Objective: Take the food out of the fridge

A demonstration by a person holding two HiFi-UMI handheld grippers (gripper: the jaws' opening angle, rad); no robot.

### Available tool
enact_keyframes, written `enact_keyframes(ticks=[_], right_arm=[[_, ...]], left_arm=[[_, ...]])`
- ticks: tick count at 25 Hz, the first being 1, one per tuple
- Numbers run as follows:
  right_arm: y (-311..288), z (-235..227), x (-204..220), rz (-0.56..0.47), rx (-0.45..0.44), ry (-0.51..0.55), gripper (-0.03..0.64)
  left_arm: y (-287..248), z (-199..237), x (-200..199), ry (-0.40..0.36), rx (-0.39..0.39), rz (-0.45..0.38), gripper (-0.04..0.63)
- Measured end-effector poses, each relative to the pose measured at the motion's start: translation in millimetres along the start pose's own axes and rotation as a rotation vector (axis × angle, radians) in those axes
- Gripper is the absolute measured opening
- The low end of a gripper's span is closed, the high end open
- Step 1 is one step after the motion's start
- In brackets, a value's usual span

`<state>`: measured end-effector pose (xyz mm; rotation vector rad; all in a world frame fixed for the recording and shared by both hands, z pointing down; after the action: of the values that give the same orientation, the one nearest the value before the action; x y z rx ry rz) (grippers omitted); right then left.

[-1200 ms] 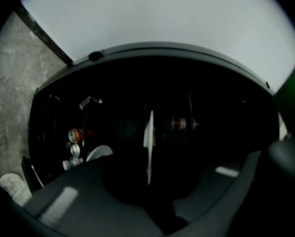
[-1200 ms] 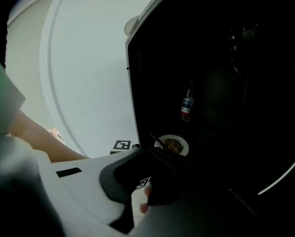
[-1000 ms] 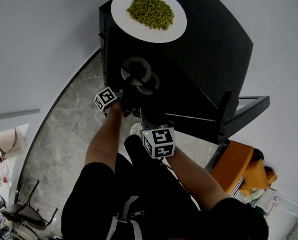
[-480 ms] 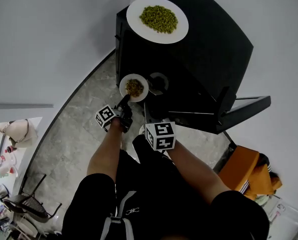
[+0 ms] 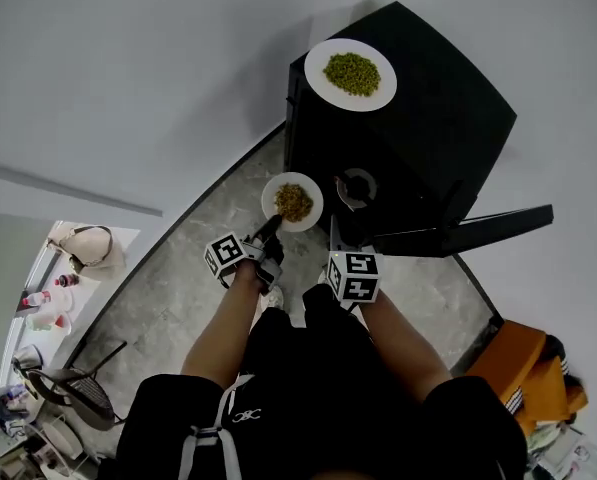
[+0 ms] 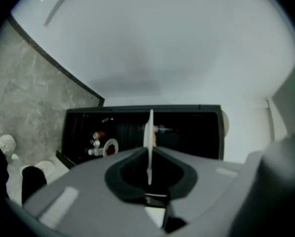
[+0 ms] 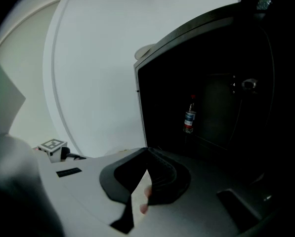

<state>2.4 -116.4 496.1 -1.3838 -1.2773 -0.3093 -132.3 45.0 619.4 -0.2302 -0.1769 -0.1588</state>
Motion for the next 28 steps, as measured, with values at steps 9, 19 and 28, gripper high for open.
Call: enact_keyframes(ticks=[9, 19, 28], right_arm=[[30.7, 18.1, -10.8, -0.081, 0.018, -0.026, -0.009], [58.8, 9.0, -17.6, -0.145, 0.078, -0.041, -0.009], [66.3, -25.1, -41.2, -0.196, 0.101, -0.095, -0.009]], left_arm=[[46.7, -103.8, -19.5, -0.024, 0.063, 0.059, 0.018], [44.3, -215.0, -29.6, -0.050, 0.174, 0.164, 0.018], [-27.8, -305.6, -13.6, -0.132, 0.278, 0.283, 0.020]])
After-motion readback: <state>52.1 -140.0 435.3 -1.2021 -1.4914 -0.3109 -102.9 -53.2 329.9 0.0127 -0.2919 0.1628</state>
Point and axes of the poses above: the fingertips, and each gripper's own axes: y backward along the fingers, z to its left, x out of its underside, the point moved 8 cm from there along y, backward along the fingers, and after that the axes turned 13 degrees about -y, right-handed, at the moved point
